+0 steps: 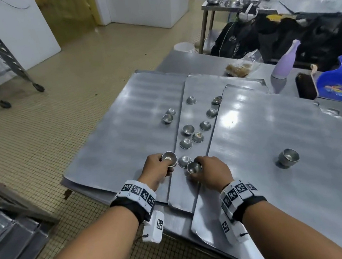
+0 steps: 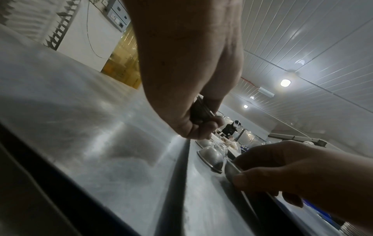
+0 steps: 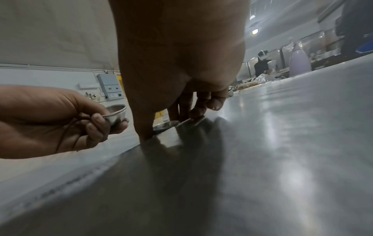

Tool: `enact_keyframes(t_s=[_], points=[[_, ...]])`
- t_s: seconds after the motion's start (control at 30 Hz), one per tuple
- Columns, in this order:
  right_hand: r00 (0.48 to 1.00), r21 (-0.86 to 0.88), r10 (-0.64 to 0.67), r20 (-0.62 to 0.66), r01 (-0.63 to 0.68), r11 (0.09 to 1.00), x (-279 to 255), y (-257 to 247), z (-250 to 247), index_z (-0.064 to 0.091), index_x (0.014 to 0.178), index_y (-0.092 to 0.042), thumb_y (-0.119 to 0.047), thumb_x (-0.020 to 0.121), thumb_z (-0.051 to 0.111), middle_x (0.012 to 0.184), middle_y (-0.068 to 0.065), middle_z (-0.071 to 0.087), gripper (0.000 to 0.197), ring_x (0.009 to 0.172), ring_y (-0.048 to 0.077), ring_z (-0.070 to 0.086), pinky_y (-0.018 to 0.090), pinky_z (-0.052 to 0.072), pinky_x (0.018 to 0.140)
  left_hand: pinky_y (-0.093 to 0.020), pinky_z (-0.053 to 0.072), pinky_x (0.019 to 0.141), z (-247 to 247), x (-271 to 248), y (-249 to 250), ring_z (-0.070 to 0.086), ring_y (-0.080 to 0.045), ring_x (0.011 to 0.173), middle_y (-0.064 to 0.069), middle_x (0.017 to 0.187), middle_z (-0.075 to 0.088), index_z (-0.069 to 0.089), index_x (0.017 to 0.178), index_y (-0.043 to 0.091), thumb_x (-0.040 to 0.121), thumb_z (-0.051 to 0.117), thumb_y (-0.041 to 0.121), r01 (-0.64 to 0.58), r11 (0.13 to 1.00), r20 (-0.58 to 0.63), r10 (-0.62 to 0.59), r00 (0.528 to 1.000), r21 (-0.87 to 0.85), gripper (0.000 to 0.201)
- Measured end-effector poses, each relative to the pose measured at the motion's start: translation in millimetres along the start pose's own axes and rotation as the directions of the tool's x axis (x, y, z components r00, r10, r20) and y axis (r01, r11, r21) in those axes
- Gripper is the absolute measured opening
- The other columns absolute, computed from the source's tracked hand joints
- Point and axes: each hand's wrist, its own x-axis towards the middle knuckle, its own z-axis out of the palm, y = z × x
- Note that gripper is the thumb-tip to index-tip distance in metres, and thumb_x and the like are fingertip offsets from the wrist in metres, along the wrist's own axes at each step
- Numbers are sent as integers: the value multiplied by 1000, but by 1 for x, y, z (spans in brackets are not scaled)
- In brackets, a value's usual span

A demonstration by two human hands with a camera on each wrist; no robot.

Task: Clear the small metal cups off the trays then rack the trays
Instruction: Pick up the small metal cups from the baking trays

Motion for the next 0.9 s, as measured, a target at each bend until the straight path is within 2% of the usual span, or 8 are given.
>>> enact_keyframes(t_s=[0.07, 0.2, 0.3, 0.43, 0.6, 0.73, 0.8, 0.9], points=[[1000, 53, 21, -12, -20, 998, 0, 0, -1, 62, 99, -30, -55, 78, 63, 93, -6, 68, 32, 92, 19, 63, 35, 53, 74, -25, 48, 52, -2, 5, -1, 56, -18, 56, -18, 75, 68, 70, 84, 3, 92, 56, -2, -6, 1000, -7, 6, 1000, 1, 17], [999, 120, 32, -29, -28, 992, -2, 0, -8, 61, 115, -31, -53, 79, 67, 104, -3, 70, 42, 99, 21, 63, 32, 48, 72, -28, 50, 56, -3, 13, 2, 58, -17, 56, -9, 68, 69, 72, 85, 4, 91, 57, 1, -22, 1000, -46, 22, 999, 0, 17], [995, 175, 23, -98, -6, 985, -6, -5, -15, 61, 117, -32, -57, 77, 71, 103, -6, 69, 48, 92, 18, 62, 29, 42, 67, -29, 51, 57, -3, 18, 4, 59, -17, 56, -5, 64, 68, 72, 84, 3, 90, 56, 2, -30, 999, -43, 30, 999, -18, 18], [974, 236, 8, -226, 47, 971, -8, -22, -26, 61, 118, -37, -53, 79, 71, 102, -10, 69, 44, 90, 16, 62, 29, 42, 67, -31, 51, 60, 2, 19, 15, 59, -22, 54, -12, 68, 63, 69, 81, 2, 90, 59, 10, -1, 988, -15, -1, 1000, -157, 16], [942, 211, -71, -329, 147, 966, -6, -40, -29, 58, 122, -38, -54, 80, 67, 107, -12, 67, 46, 96, 14, 59, 31, 47, 73, -37, 56, 66, 13, 14, 25, 65, -30, 73, -18, 80, 67, 67, 82, 7, 96, 47, 24, 102, 917, 111, -63, 992, -385, 30], [935, 174, -102, -339, 169, 970, -2, -44, -25, 55, 124, -38, -56, 79, 70, 111, -11, 65, 50, 111, 14, 51, 31, 45, 75, -29, 51, 58, 21, 11, 30, 59, -21, 61, -14, 78, 63, 67, 84, 7, 97, 47, 35, 127, 892, 208, -39, 977, -433, 37], [937, 176, -116, -330, 181, 968, 1, -44, -22, 53, 128, -38, -57, 79, 71, 117, -10, 65, 56, 116, 15, 50, 33, 47, 80, -28, 50, 56, 19, 9, 33, 61, -22, 61, -16, 80, 63, 68, 86, 5, 95, 51, 31, 105, 894, 210, -12, 978, -436, 32], [953, 172, -141, -268, 192, 966, 6, -36, -18, 49, 138, -32, -59, 82, 68, 132, -11, 60, 65, 124, 17, 48, 35, 46, 90, -29, 51, 57, 11, 11, 32, 61, -24, 60, -16, 76, 64, 71, 86, 1, 93, 58, 13, 30, 922, 124, 20, 992, -387, 19]])
